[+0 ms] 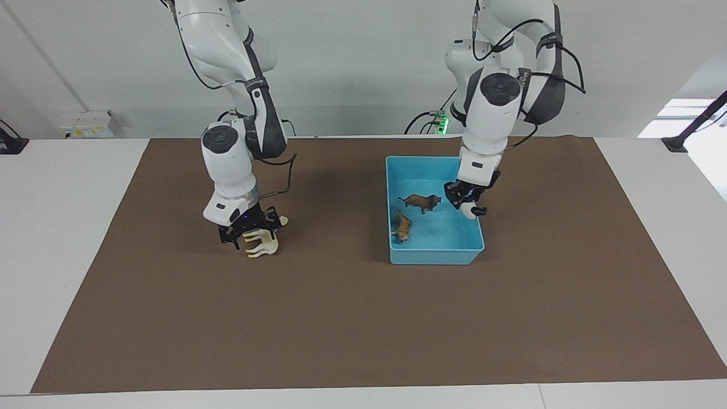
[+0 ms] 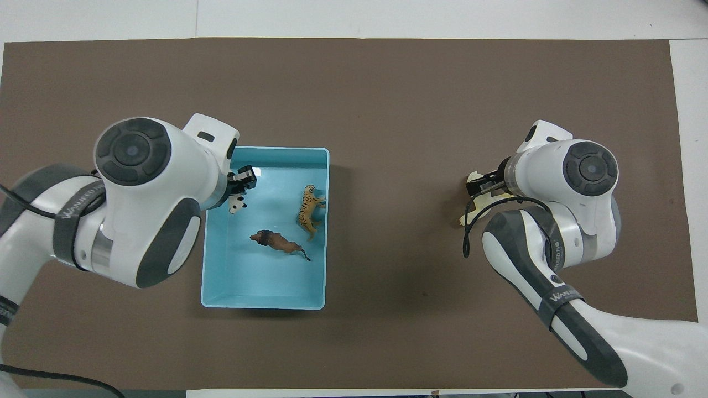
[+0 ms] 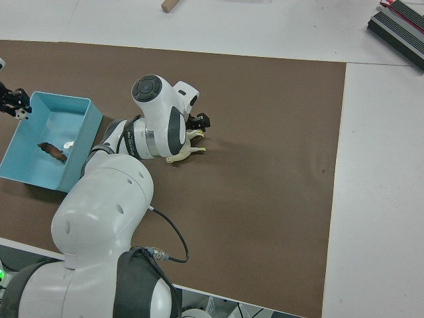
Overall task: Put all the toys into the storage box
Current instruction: 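Box the panda with the left gripper while the right gripper grasps the llama, then box the llama with the right gripper while the left gripper withdraws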
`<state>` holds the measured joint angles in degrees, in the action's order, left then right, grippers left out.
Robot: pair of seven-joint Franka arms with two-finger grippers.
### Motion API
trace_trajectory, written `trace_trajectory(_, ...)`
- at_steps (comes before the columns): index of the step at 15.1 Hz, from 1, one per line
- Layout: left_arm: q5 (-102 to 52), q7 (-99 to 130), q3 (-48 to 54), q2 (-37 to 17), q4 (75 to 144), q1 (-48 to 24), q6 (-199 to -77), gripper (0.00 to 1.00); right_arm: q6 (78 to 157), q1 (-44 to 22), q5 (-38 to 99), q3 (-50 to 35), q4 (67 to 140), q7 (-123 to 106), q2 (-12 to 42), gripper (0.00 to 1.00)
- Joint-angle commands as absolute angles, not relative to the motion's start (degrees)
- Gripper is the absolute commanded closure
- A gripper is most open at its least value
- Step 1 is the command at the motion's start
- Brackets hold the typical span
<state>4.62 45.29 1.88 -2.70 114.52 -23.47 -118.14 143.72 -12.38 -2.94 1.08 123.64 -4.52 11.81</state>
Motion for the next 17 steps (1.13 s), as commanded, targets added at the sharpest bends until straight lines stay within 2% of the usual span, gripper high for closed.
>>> trace_trajectory(1,4.7,47.0,0.6,-1.3,117.3,-24.3,-120.8,0.0,144.1,-15.2,-2.7,0.6,124.0,0.4,12.3,0.0)
trace_trajectory(4,4.7,46.1,0.1,-0.4,112.6,-23.4,-114.3,0.0,144.9,-14.3,-2.7,0.7,125.2,-3.9,13.1,0.0)
trace_trajectory(6,4.7,42.7,-0.1,0.7,109.3,-20.1,-108.9,0.0,152.0,-13.5,-2.7,0.7,127.8,-4.8,14.1,0.0)
trace_trajectory(10,4.1,25.6,-0.3,5.2,106.9,-14.4,-98.0,0.0,156.3,-13.3,-2.7,0.8,131.7,-4.8,14.2,0.0)
trace_trajectory(11,2.9,22.7,-0.4,5.4,104.4,-13.7,-94.3,0.0,156.3,-13.4,-2.7,0.8,131.7,-4.2,14.2,0.14)
trace_trajectory(12,1.7,19.8,-0.4,4.8,100.2,-12.7,-90.1,0.0,156.1,-13.3,-2.7,0.8,131.7,-4.2,14.2,0.81)
trace_trajectory(13,-0.2,17.0,-0.4,3.2,95.5,-11.2,-86.3,0.0,155.9,-13.3,-2.7,0.8,131.7,-4.0,14.2,1.0)
trace_trajectory(14,-1.9,15.4,-0.6,1.7,92.6,-9.7,-84.5,0.0,155.1,-13.6,-2.7,0.9,131.3,-3.8,14.1,1.0)
trace_trajectory(15,-1.8,15.0,-0.6,1.8,92.5,-9.2,-84.3,0.0,152.7,-13.9,-2.7,0.9,130.0,-3.8,13.8,1.0)
trace_trajectory(17,-2.2,11.2,0.7,1.7,92.6,-3.9,-83.9,0.0,142.0,-15.1,-3.0,0.9,124.6,-2.9,12.6,1.0)
